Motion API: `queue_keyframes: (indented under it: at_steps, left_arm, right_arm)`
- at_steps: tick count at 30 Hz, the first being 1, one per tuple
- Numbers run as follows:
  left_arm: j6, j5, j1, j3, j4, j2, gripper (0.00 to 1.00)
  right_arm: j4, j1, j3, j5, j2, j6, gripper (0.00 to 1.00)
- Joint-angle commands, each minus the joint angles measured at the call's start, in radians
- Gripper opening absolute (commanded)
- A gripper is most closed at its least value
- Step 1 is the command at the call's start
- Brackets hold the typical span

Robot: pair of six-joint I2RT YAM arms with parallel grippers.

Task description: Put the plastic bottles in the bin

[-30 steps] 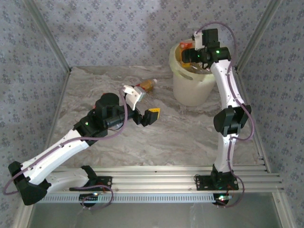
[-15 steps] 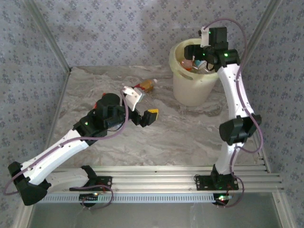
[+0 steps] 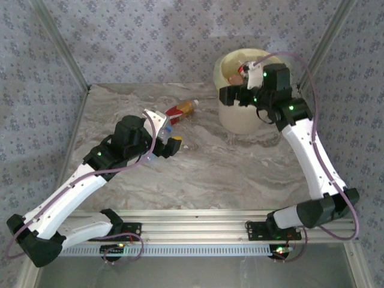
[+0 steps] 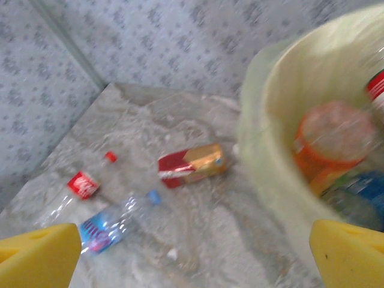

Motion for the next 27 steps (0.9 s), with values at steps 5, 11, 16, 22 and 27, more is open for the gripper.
queue_keyframes:
  at_steps: [5, 11, 16, 22, 27]
  left_arm:
    - [-0.018, -0.025, 0.072, 0.016, -0.133, 0.090, 1.00]
    - [-0.022, -0.028, 0.147, 0.035, -0.163, 0.219, 1.00]
    - [-0.007, -0.018, 0.227, 0.052, -0.171, 0.332, 1.00]
    - [0.036, 0.024, 0.300, 0.071, -0.177, 0.465, 1.00]
    - [0.054, 0.015, 0.312, 0.101, -0.193, 0.578, 1.00]
  right_arm:
    - [0.104, 0.058, -0.244, -0.102, -0.138, 0.092, 1.00]
    - [0.183, 0.116, -0.438, -0.192, -0.185, 0.103, 1.00]
    - [0.219, 0.179, -0.533, -0.198, -0.177, 0.117, 1.00]
    - [0.240, 0.199, -0.574, -0.209, -0.172, 0.118, 1.00]
    - [0.265, 0.202, -0.596, -0.224, -0.160, 0.121, 1.00]
